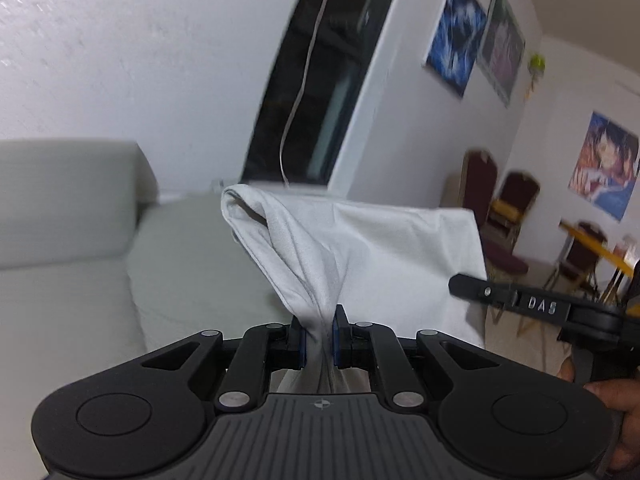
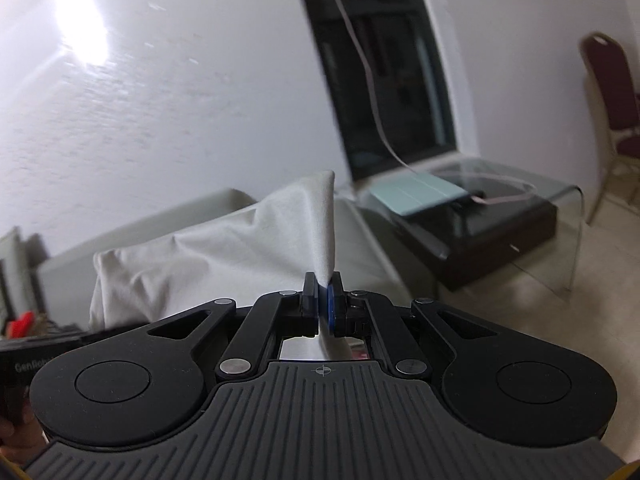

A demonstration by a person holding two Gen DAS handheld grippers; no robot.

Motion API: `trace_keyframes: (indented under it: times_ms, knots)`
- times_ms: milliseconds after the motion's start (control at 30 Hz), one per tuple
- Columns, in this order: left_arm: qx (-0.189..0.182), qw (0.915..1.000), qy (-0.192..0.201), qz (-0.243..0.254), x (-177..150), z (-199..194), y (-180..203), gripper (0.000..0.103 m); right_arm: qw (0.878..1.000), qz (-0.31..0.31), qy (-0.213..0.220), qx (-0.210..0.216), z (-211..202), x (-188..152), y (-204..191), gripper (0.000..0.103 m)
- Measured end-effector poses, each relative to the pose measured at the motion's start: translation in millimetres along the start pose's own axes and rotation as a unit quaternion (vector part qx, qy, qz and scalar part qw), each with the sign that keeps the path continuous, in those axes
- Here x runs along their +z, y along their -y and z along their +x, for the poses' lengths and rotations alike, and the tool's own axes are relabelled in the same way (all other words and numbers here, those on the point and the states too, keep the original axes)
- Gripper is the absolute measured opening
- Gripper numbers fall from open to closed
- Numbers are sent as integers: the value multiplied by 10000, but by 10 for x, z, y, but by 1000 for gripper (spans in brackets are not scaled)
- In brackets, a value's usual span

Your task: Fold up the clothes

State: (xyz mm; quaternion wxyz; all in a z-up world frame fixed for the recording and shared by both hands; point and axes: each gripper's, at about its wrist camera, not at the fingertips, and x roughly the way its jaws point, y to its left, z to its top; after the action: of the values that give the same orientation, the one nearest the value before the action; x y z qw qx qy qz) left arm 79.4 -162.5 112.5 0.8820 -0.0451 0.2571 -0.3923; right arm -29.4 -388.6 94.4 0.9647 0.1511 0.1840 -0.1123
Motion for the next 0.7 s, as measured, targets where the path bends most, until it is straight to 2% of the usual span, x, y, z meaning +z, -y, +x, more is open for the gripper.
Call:
trace_keyframes:
  times_ms: [67, 100, 133, 167, 200, 233, 267, 300, 367, 433, 500, 567, 600, 633, 667, 700]
  knots:
    - [69, 9999, -158, 15, 77, 388, -74, 9, 9998, 70, -148, -139, 306, 51, 164, 4]
    - [158, 9997, -206, 39, 116, 594, -113, 13, 9994, 87, -249, -227, 511, 81, 229, 4]
    - [311, 9991, -286, 88, 137, 807, -166, 29, 9988, 100, -361, -321, 725, 105, 296, 7]
    - [567, 9973, -464, 106, 136, 1021, -254, 38, 9973, 135, -553, -469, 955, 113, 334, 24]
    - [861, 9938, -706, 71, 129, 1231, -362, 57, 9948, 177, -773, -634, 1189, 114, 362, 34]
    - [1179, 9887, -928, -13, 88, 1361, -492, 55, 9923, 207, -937, -783, 1305, 107, 410, 49]
    - [1480, 9824, -1126, -154, 34, 1426, -607, 54, 9895, 232, -1083, -927, 1381, 97, 465, 48]
    - [1628, 9781, -1259, -315, -6, 1447, -728, 54, 9887, 262, -1126, -954, 1394, 73, 506, 49]
    - [1484, 9790, -1274, -571, -102, 1346, -893, 57, 9890, 182, -1187, -863, 1275, -34, 571, 59]
    - [1309, 9807, -1310, -626, -206, 1225, -907, 55, 9873, 43, -1362, -812, 1137, -168, 634, 59]
    - [1116, 9805, -1493, -617, -300, 1129, -813, 50, 9809, 147, -1802, -713, 1007, -263, 695, 59]
    - [1069, 9769, -1797, -438, -348, 1148, -657, 50, 9711, 304, -2278, -636, 913, -343, 723, 59]
    - [1126, 9742, -1933, -284, -358, 1150, -544, 52, 9671, 344, -2436, -652, 866, -367, 718, 59]
    - [1236, 9712, -2034, -93, -362, 1125, -409, 59, 9633, 370, -2567, -685, 818, -386, 706, 60]
    - [1338, 9685, -2099, 63, -333, 1121, -293, 64, 9610, 400, -2642, -717, 756, -399, 679, 64]
    - [1413, 9670, -2116, 127, -291, 1094, -219, 74, 9601, 430, -2666, -723, 676, -403, 648, 69]
